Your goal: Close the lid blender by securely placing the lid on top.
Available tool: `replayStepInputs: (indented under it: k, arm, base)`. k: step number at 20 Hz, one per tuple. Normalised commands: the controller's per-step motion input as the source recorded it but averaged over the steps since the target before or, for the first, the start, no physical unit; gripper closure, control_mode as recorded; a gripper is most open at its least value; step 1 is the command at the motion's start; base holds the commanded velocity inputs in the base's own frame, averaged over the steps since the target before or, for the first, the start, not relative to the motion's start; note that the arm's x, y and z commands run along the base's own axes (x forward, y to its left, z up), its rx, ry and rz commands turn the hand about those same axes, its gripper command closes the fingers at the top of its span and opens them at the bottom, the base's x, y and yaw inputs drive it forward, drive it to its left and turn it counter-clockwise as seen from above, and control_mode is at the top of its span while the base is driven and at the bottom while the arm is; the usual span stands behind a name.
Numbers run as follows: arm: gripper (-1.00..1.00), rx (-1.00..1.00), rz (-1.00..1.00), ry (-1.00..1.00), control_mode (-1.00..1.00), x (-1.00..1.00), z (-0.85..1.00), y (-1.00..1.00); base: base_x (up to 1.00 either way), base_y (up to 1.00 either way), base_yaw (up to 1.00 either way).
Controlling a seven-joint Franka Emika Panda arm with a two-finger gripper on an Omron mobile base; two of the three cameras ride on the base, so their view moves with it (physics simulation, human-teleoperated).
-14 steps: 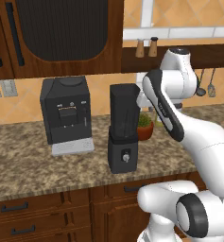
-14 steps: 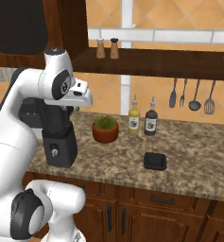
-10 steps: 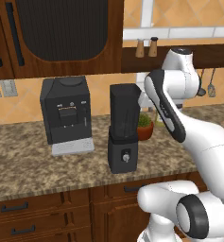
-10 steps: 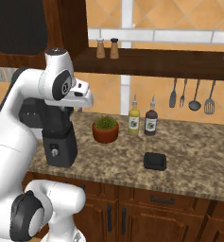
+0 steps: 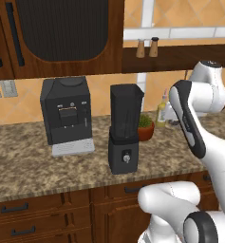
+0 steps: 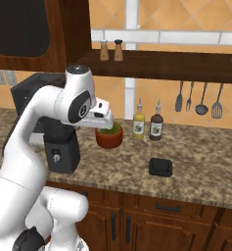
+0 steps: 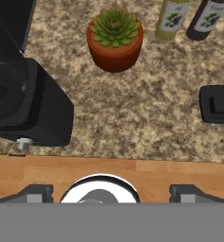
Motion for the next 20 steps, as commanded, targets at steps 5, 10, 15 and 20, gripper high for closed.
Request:
replayStepInputs:
  k: [5, 10, 15, 20]
  arm:
    - [-1.00, 0.00, 0.00, 0.00, -1.00, -0.14, -0.31, -0.88]
    - [-1.00, -0.05, 0.00, 0.00, -1.00, -0.05, -0.29, -0.76]
    - [-1.00, -0.04, 0.00, 0.00, -1.00, 0.00, -0.34, -0.83]
    - [-1.00, 0.00, 0.00, 0.00, -1.00, 0.06, -0.21, -0.56]
  base:
    - [0.00, 0.00, 0.00]
    - [0.00, 0.00, 0.00]
    - [0.00, 0.00, 0.00]
    - [0.00, 0.00, 0.00]
